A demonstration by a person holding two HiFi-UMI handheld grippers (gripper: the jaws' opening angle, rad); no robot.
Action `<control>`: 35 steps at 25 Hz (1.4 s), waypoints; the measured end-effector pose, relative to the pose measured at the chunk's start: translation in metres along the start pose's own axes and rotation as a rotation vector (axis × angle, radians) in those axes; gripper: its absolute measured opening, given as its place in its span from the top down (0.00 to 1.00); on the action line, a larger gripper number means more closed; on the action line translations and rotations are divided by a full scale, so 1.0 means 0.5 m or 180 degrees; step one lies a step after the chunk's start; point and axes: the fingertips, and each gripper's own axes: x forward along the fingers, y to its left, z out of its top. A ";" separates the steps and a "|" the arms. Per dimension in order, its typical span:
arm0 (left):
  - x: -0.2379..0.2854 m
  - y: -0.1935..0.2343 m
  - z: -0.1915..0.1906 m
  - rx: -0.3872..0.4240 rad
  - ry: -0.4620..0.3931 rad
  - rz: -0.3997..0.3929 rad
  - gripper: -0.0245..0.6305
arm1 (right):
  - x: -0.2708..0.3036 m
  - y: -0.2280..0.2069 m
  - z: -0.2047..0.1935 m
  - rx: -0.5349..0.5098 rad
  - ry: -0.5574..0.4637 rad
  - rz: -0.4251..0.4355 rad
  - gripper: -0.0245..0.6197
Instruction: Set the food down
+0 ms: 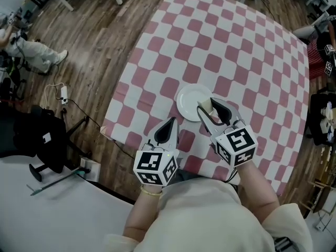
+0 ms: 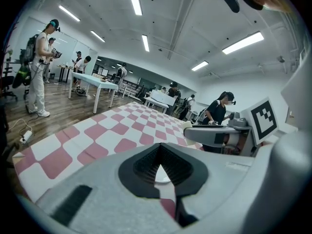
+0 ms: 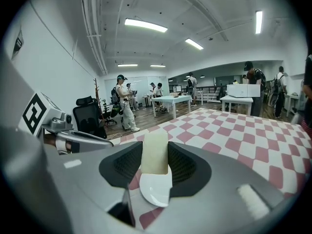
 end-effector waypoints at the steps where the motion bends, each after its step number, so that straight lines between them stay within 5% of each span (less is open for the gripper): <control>1: 0.005 0.002 -0.001 -0.0002 0.0009 0.0000 0.96 | 0.006 -0.004 0.001 -0.0020 0.0015 0.0001 0.70; 35: 0.101 0.089 -0.061 -0.0193 0.0323 0.0130 0.96 | 0.149 -0.066 -0.148 -0.0175 0.0893 -0.0048 0.70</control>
